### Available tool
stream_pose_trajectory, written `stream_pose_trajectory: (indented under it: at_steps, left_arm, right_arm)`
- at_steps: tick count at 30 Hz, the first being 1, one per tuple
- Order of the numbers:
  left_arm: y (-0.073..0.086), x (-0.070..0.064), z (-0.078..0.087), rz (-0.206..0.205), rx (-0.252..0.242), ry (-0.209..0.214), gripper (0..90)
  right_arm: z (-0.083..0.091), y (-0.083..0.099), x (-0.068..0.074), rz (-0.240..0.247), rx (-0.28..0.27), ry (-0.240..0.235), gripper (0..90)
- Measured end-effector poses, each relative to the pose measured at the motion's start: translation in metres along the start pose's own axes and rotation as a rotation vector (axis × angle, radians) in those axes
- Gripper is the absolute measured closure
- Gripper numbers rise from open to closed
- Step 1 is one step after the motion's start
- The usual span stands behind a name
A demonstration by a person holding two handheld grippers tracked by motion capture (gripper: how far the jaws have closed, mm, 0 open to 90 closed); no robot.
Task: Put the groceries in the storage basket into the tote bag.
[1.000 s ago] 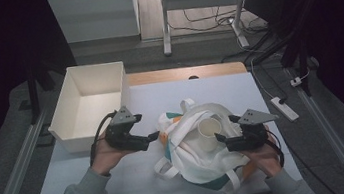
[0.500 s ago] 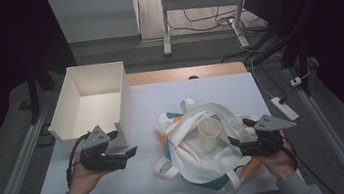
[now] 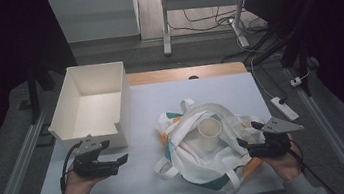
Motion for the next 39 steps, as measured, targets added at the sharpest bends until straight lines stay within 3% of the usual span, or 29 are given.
stream_pose_trajectory:
  at_steps: [39]
  left_arm:
    - [0.0004, -0.0022, -0.0036, -0.01, 0.01, 0.015, 14.8]
  right_arm:
    - [-0.0027, -0.0002, 0.0029, 0.016, 0.008, 0.01, 20.0]
Point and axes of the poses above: each handheld gripper's, and its own axes: z roughly backward along the jaws, y roughly out of its underside, x roughly to its left, the point moved 10 cm from there along -z, roughly forward along the jaws, and after that the axes turned 11 degrees about x, right-handed, at the moved point
